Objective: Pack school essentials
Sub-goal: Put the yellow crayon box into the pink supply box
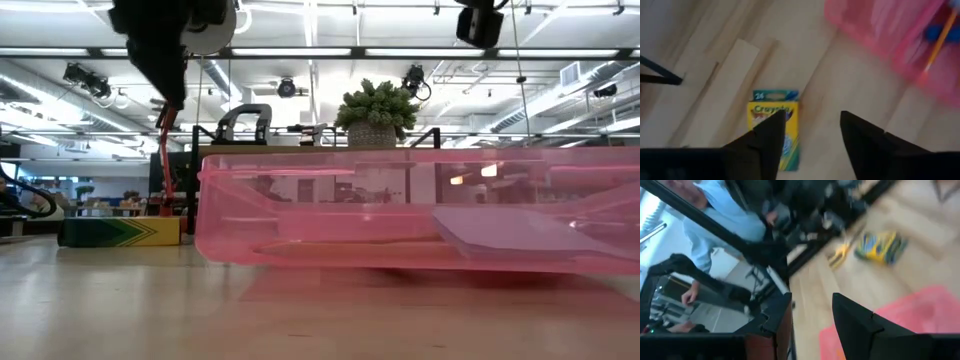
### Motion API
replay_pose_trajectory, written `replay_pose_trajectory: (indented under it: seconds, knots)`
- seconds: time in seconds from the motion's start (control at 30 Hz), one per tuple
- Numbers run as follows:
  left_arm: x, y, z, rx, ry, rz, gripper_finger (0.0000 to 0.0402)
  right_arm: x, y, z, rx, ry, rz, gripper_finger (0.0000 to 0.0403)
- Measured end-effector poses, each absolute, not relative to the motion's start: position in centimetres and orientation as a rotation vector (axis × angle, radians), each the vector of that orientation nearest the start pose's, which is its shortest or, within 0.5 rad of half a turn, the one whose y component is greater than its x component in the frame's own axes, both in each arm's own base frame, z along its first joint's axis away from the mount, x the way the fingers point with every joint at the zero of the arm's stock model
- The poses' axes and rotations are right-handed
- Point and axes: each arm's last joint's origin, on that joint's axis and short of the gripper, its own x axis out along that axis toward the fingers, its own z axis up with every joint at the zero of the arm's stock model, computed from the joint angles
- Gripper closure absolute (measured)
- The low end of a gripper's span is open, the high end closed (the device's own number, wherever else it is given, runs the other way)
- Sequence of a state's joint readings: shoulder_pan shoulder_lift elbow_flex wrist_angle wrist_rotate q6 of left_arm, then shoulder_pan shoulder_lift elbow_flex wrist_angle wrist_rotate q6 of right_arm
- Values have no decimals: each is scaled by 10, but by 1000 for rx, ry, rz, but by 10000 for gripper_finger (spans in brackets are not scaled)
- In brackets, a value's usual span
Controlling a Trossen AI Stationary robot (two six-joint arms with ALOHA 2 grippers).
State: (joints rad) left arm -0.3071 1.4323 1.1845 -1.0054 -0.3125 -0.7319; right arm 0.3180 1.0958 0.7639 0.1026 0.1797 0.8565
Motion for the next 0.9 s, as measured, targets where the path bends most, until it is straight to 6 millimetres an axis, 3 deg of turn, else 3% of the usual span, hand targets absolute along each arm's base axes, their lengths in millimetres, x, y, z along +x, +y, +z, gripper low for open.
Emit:
replay_pose_trajectory:
  seconds: [0.17,0.5,0.9]
  knots:
    - [251,-73,251,-159,1307,516,176,219,61,301,722,264,2,256]
    - [263,-94,209,7,1451,576,233,206,56,283,731,457,-140,256]
    - [275,-98,173,-104,1492,773,237,204,55,278,699,500,-171,256]
